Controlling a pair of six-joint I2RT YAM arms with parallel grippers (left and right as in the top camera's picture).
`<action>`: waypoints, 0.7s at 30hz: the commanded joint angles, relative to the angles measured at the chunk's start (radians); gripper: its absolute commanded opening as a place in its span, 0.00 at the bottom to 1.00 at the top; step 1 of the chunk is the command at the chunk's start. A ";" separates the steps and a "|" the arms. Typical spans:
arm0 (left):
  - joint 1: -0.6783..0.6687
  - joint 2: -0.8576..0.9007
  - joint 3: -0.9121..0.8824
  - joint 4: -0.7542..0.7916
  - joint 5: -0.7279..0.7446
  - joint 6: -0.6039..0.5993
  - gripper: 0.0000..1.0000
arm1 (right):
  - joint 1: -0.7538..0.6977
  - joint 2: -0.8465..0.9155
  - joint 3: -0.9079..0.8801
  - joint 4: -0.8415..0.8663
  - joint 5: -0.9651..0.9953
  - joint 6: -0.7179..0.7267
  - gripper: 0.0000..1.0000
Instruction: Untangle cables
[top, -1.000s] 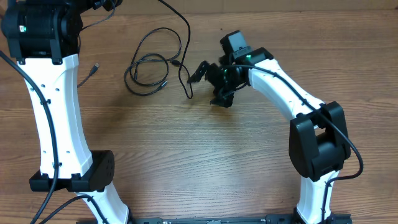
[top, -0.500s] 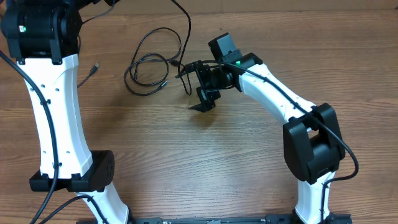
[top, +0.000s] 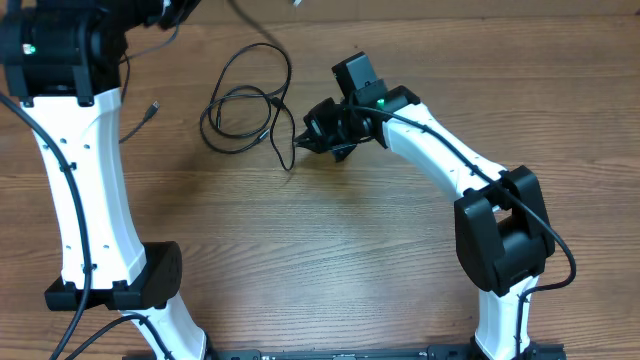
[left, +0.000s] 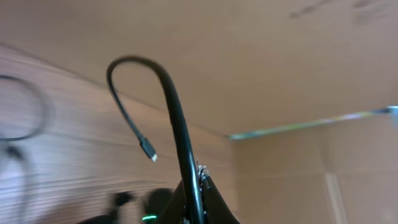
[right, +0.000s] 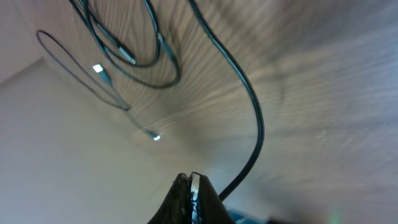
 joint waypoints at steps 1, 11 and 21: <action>0.025 -0.023 0.014 -0.116 -0.245 0.227 0.04 | -0.028 -0.047 -0.004 -0.063 0.112 -0.296 0.04; -0.001 0.059 -0.048 -0.199 -0.276 0.254 0.04 | -0.035 -0.283 -0.004 -0.130 0.138 -0.744 0.04; -0.089 0.177 -0.050 -0.486 -0.291 0.432 0.04 | -0.048 -0.285 -0.004 -0.350 0.338 -0.740 0.36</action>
